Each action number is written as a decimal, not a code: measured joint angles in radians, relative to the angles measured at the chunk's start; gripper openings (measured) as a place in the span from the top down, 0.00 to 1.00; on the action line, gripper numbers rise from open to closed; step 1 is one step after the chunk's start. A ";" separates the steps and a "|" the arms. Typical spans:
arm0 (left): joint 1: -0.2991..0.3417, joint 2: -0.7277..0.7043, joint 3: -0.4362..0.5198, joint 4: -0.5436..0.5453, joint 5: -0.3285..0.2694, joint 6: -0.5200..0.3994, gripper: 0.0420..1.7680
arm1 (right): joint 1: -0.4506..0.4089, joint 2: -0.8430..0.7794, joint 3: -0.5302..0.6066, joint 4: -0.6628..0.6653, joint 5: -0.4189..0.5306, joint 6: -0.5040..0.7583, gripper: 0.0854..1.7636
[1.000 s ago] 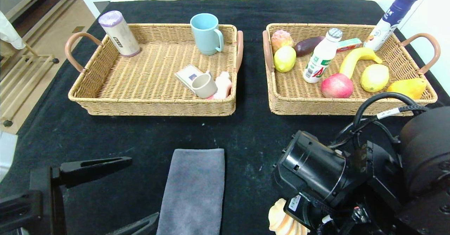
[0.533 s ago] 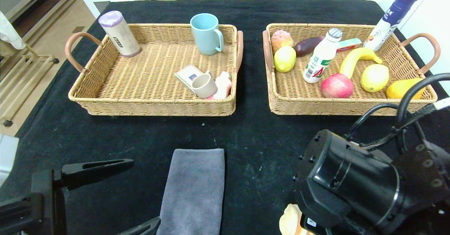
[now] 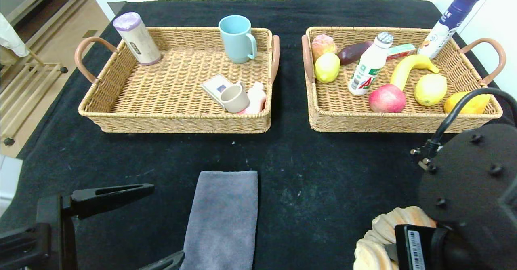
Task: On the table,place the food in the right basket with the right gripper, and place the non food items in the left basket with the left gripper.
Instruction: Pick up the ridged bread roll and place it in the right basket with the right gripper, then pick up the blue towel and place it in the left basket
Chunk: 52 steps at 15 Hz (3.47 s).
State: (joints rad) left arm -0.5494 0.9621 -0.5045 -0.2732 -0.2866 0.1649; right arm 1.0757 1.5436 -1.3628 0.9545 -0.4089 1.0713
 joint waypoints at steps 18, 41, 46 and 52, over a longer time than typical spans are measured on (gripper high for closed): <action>-0.020 0.009 0.009 0.000 0.000 0.001 0.03 | -0.560 -0.060 -0.232 -0.203 0.123 -0.848 0.82; -0.024 -0.002 0.008 -0.001 0.000 0.001 0.03 | -0.842 0.157 -0.367 -0.587 0.132 -1.013 0.55; -0.024 -0.002 0.008 -0.001 0.000 0.001 0.03 | -0.843 0.157 -0.366 -0.584 0.131 -1.017 0.31; -0.024 -0.004 0.008 -0.001 -0.001 0.003 0.03 | -0.835 0.151 -0.358 -0.577 0.125 -1.016 0.16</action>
State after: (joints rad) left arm -0.5738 0.9583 -0.4968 -0.2740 -0.2881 0.1679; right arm 0.2409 1.6949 -1.7206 0.3777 -0.2843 0.0553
